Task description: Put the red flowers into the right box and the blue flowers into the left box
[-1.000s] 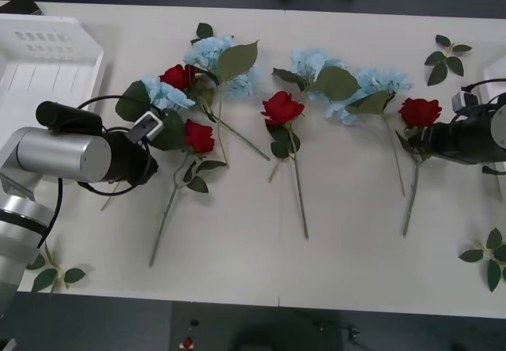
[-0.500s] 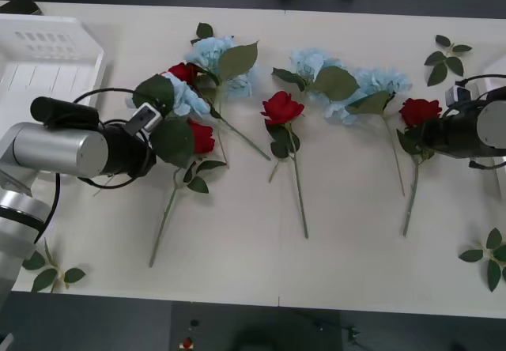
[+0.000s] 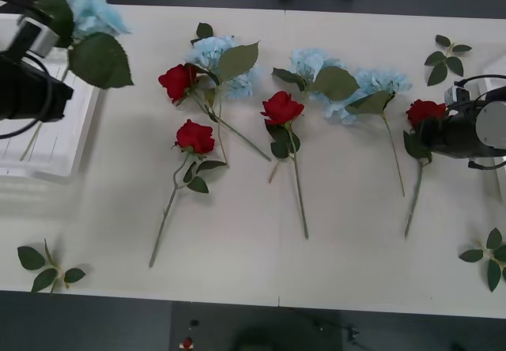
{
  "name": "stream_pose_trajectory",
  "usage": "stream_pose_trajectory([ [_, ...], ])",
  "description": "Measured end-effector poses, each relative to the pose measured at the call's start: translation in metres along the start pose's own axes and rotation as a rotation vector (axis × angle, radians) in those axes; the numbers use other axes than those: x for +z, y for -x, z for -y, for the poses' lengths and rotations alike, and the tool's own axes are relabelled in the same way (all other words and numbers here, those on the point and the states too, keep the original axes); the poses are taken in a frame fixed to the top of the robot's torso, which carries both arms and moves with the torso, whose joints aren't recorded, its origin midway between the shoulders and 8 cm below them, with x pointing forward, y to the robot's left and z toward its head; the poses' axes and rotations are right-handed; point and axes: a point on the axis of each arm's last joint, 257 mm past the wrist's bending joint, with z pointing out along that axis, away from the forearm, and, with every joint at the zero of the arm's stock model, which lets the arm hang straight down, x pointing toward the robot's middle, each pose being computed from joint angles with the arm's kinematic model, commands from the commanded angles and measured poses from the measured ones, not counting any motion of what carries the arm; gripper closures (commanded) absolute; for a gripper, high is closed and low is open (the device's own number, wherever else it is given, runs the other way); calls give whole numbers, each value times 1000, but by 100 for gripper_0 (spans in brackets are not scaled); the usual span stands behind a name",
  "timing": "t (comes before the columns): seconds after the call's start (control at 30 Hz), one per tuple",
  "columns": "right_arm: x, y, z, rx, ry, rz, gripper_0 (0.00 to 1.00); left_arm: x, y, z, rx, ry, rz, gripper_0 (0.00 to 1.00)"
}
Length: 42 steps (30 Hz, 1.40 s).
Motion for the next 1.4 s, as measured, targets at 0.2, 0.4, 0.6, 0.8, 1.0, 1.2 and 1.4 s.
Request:
stream_pose_trajectory([
  [0.2, 0, 0, 0, -1, 0, -1, 100, -58, 3, -100, -8, 250, 22, 100],
  [0.4, -26, 4, -3, -62, -4, -54, 100, -84, -12, -178, 48, 516, 48, 100],
  [0.6, -81, 45, 11, -157, -48, -21, 100, -66, -46, -214, -31, 586, 74, 100],
  [0.8, -126, 89, 44, -201, -133, 39, 100, -48, -55, -207, -39, 574, 59, 55],
  [1.0, -148, 129, 78, -296, -192, 73, 100, -48, -55, -207, -39, 573, 59, 27],
  [1.2, -153, 139, 129, -278, -182, 53, 100, -38, -56, -182, -63, 484, 29, 25],
  [1.4, -151, 120, 155, -354, -148, -11, 100, -39, -32, -83, -68, 216, -55, 25],
])
